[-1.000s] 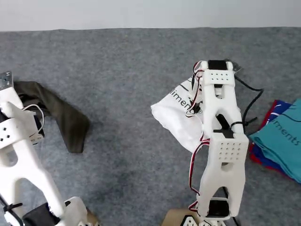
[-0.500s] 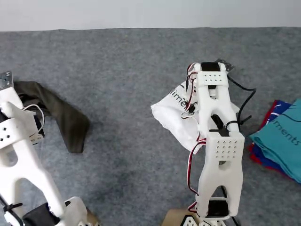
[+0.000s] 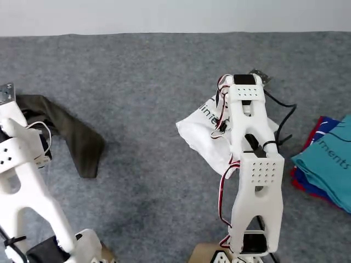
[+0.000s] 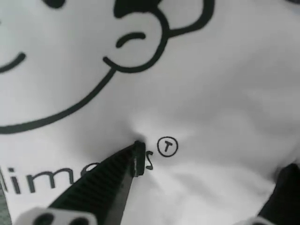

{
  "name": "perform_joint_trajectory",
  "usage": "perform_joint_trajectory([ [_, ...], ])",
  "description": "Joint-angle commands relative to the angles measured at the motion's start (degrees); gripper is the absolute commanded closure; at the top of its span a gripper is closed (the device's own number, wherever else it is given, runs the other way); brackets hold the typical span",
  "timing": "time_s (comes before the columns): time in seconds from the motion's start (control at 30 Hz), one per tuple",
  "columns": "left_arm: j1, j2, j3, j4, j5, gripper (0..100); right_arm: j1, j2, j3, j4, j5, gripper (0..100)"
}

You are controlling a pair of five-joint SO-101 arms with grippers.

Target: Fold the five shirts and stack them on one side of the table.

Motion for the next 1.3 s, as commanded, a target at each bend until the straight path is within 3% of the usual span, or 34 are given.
perform_joint_trajectory([
  [0.0, 0.0, -1.7, -0.2, 0.3, -0.4, 100, 0.8, 1.2, -1.2, 0.1, -0.6, 56.8],
  [0.13, 0.0, -1.7, -0.2, 0.3, -0.4, 100, 0.7, 1.3, -1.2, 1.9, -0.5, 59.0],
  [0.6, 0.0, -1.7, -0.2, 0.3, -0.4, 100, 1.0, 0.9, -1.2, 2.1, 5.1, 98.9],
  [0.8, 0.0, -1.7, -0.2, 0.3, -0.4, 100, 2.2, -1.6, -1.3, 2.2, 8.5, 99.0],
  [1.27, -0.2, -2.1, -0.2, 0.5, -0.4, 100, 5.3, -25.6, -1.2, 6.9, 22.0, 99.0],
])
